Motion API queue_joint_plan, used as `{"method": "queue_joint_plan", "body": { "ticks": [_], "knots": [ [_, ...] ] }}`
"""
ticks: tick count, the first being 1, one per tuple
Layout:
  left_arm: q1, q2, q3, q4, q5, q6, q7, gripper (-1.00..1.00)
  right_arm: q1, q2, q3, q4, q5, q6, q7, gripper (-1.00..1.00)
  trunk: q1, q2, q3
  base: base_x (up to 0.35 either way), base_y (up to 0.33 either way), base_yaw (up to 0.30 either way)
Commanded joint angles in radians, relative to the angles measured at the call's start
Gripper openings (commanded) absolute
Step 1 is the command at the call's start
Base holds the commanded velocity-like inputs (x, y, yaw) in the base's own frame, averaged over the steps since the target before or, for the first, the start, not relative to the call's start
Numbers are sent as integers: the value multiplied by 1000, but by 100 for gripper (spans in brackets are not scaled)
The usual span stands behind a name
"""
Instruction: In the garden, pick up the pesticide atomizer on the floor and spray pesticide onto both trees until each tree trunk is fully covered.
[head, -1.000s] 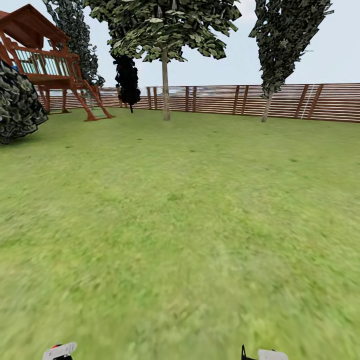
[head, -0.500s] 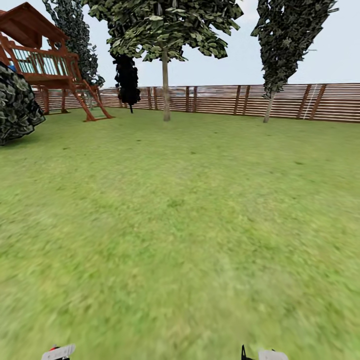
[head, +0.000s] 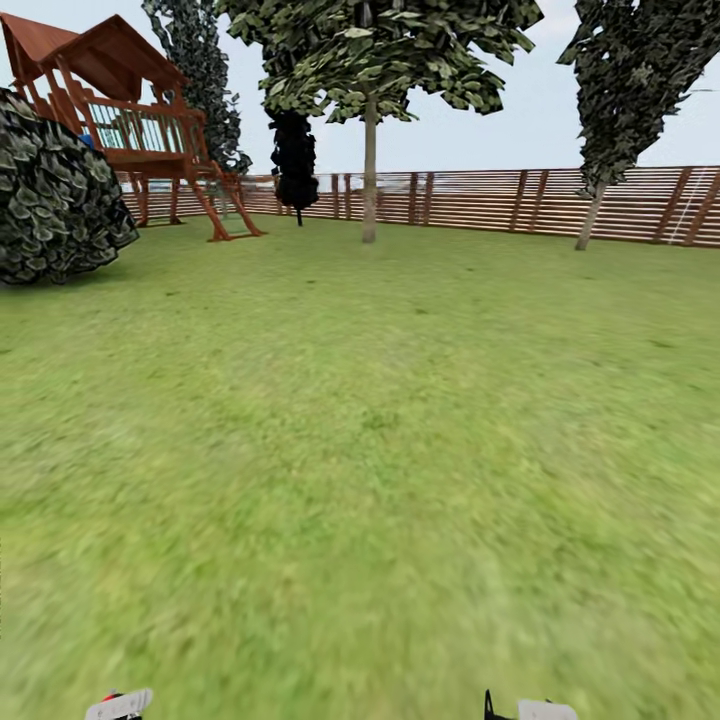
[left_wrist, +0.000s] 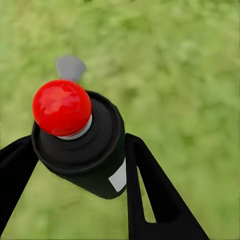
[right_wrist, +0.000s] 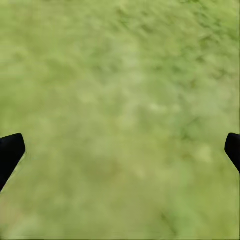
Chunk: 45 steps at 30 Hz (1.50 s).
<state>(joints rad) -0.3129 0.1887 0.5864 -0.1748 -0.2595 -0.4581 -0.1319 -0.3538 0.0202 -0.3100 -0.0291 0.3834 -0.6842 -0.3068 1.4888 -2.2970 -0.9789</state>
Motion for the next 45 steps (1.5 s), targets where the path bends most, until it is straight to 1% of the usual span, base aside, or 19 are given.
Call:
{"method": "queue_joint_plan", "body": {
  "ticks": [1,45],
  "knots": [
    [0,0,0,0,0,0,0,-100,0,0,0,0,0,0,0,100,0,0,0,338,0,84],
    [6,0,0,0,0,-1,0,-100,0,1,1,0,0,0,2,100,0,0,0,338,0,2]
  ]
}}
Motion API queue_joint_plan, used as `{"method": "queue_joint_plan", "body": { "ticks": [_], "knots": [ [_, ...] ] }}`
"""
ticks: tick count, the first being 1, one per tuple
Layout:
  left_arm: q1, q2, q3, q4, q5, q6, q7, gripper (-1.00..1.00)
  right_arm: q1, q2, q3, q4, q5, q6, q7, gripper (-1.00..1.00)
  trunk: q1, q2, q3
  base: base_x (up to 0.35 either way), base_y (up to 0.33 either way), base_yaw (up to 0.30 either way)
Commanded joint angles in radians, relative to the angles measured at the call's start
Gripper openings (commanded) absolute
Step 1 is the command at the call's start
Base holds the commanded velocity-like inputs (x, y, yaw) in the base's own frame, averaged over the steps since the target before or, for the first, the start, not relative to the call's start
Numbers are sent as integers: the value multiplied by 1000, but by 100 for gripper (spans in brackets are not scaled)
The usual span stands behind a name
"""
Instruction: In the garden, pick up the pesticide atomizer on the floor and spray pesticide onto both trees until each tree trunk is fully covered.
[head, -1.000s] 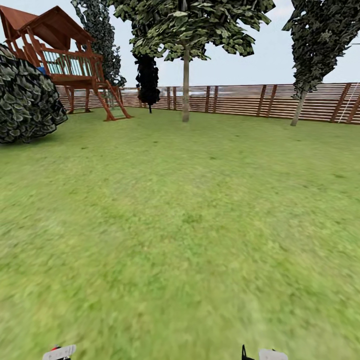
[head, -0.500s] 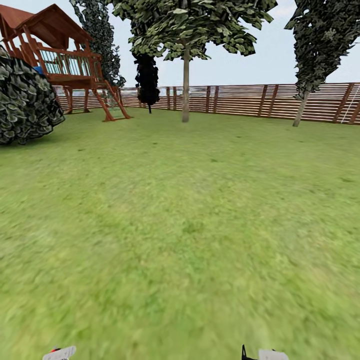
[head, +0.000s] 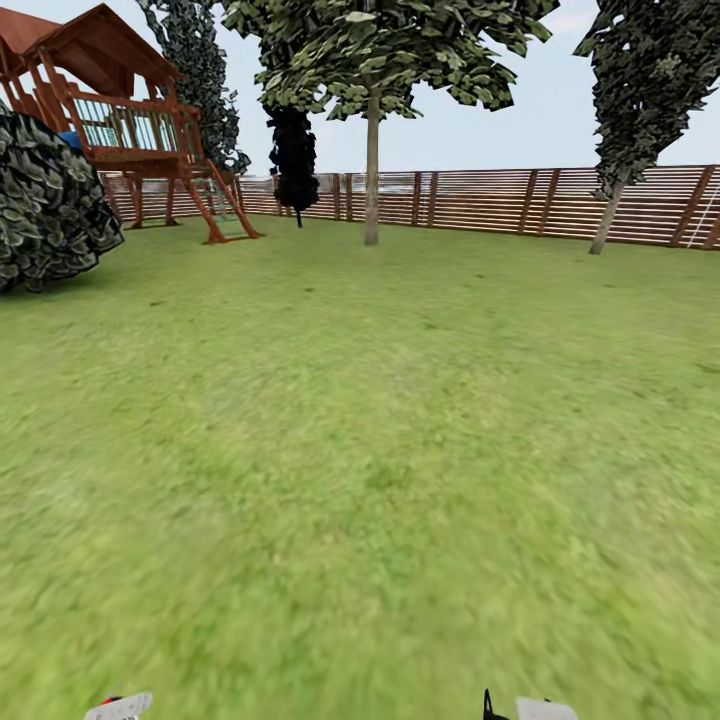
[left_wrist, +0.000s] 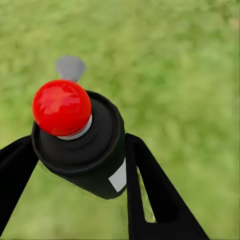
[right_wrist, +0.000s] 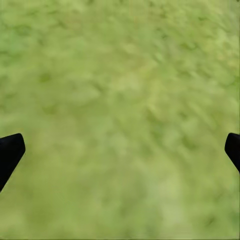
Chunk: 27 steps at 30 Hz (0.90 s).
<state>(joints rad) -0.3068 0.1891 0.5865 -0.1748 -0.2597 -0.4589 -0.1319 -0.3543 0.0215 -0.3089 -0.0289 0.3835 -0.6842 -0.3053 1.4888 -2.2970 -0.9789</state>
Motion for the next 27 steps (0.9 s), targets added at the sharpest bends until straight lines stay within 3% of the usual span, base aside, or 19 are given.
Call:
{"method": "queue_joint_plan", "body": {
  "ticks": [1,27],
  "knots": [
    [0,-1,0,0,0,-1,0,-100,0,0,0,0,0,0,0,100,0,0,0,338,0,0],
    [0,-2,0,0,0,0,0,-100,1,0,0,0,0,0,0,100,0,0,0,338,0,0]
  ]
}}
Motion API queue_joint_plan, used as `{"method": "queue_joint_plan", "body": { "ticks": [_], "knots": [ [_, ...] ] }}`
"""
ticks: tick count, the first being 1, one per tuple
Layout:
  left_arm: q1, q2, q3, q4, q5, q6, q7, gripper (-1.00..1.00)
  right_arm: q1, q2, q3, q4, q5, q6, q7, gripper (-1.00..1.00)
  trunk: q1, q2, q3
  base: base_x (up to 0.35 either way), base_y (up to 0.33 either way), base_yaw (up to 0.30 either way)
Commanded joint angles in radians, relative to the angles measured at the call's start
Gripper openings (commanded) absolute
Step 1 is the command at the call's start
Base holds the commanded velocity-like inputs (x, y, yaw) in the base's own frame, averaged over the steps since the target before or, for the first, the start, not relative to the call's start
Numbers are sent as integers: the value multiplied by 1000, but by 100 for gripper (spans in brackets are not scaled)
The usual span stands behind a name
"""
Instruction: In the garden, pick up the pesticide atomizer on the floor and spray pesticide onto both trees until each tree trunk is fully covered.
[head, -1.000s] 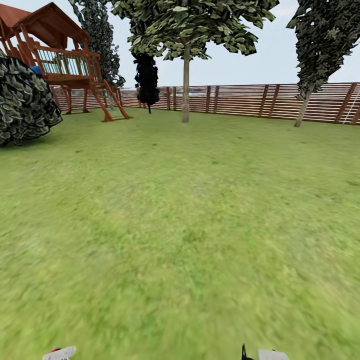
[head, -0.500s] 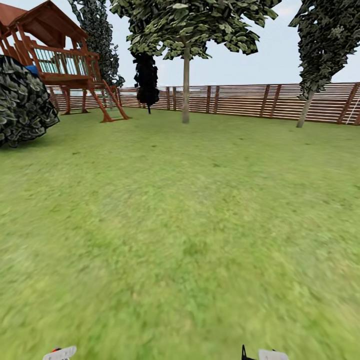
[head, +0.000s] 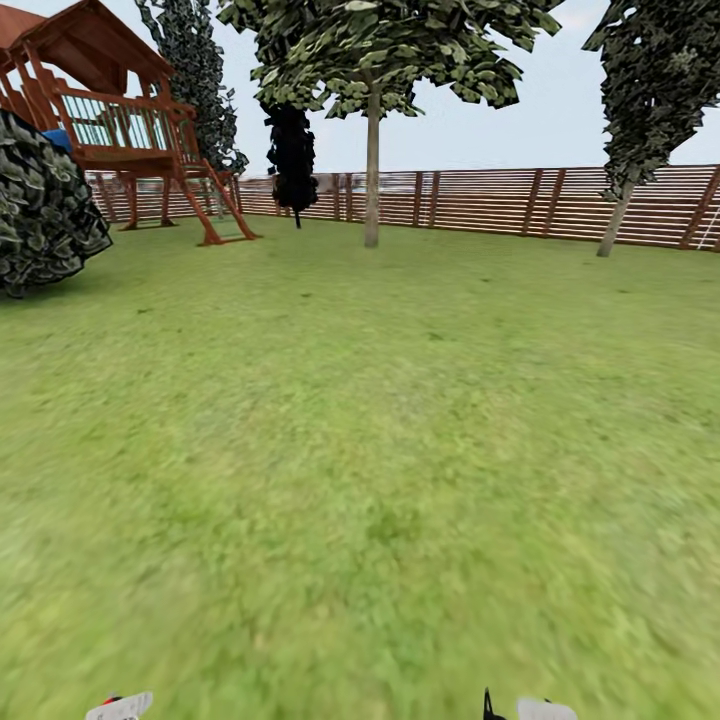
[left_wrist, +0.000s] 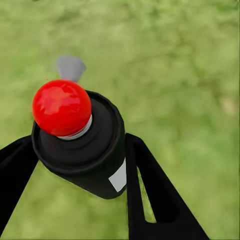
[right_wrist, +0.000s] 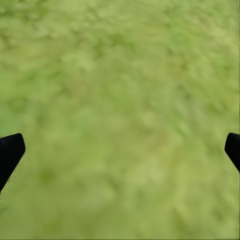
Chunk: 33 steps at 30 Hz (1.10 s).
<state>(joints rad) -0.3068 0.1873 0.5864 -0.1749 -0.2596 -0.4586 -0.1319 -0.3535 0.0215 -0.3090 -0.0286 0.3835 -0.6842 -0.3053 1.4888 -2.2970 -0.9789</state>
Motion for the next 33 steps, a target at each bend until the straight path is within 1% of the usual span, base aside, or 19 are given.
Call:
{"method": "queue_joint_plan", "body": {
  "ticks": [1,33],
  "knots": [
    [0,0,0,0,0,0,0,-100,0,0,0,0,0,0,0,100,0,0,0,338,0,0],
    [1,0,0,0,0,-1,0,-100,-1,2,0,0,0,0,0,100,0,0,0,338,0,0]
  ]
}}
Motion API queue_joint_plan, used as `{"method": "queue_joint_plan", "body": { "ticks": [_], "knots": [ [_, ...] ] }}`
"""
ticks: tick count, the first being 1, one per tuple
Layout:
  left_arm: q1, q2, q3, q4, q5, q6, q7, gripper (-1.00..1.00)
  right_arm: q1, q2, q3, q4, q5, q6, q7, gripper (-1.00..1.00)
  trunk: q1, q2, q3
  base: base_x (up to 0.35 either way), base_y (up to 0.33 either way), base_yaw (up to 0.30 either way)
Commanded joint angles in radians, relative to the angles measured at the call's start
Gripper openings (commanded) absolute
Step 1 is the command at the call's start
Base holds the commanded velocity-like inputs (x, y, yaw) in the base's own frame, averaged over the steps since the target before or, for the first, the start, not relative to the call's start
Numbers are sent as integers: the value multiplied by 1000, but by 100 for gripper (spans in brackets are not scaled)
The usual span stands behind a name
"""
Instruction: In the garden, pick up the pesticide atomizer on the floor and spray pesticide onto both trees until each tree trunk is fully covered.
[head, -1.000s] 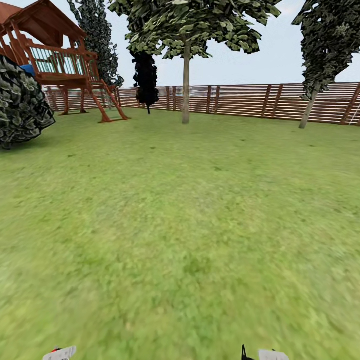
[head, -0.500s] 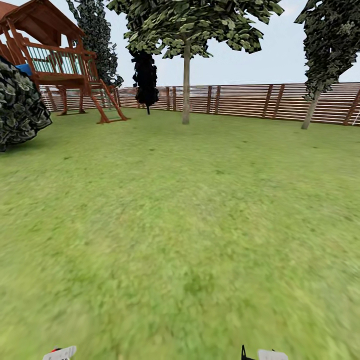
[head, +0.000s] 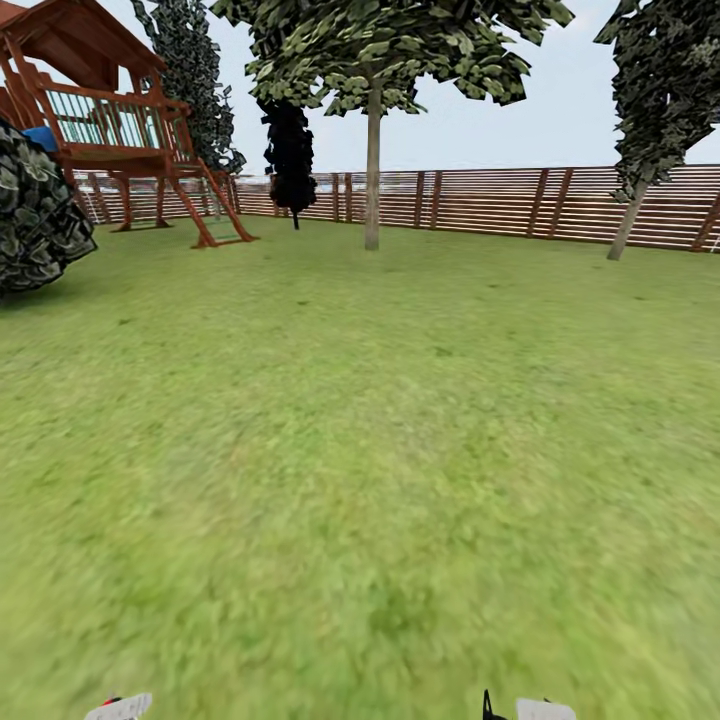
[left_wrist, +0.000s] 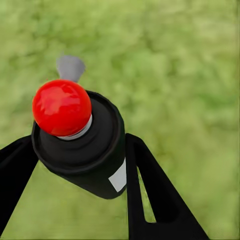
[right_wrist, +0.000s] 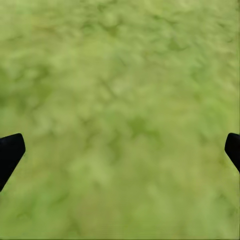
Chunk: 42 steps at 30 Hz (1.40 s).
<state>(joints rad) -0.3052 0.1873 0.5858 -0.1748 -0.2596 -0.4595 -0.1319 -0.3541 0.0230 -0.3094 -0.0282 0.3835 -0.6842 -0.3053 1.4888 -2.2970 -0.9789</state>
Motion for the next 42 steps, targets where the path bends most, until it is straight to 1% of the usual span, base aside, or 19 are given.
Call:
{"method": "queue_joint_plan", "body": {
  "ticks": [1,42],
  "knots": [
    [0,0,0,0,0,0,0,-100,0,0,0,0,0,0,0,100,0,0,0,338,0,0],
    [0,-2,0,0,0,0,0,-100,0,0,0,0,0,0,0,100,0,0,0,338,0,0]
  ]
}}
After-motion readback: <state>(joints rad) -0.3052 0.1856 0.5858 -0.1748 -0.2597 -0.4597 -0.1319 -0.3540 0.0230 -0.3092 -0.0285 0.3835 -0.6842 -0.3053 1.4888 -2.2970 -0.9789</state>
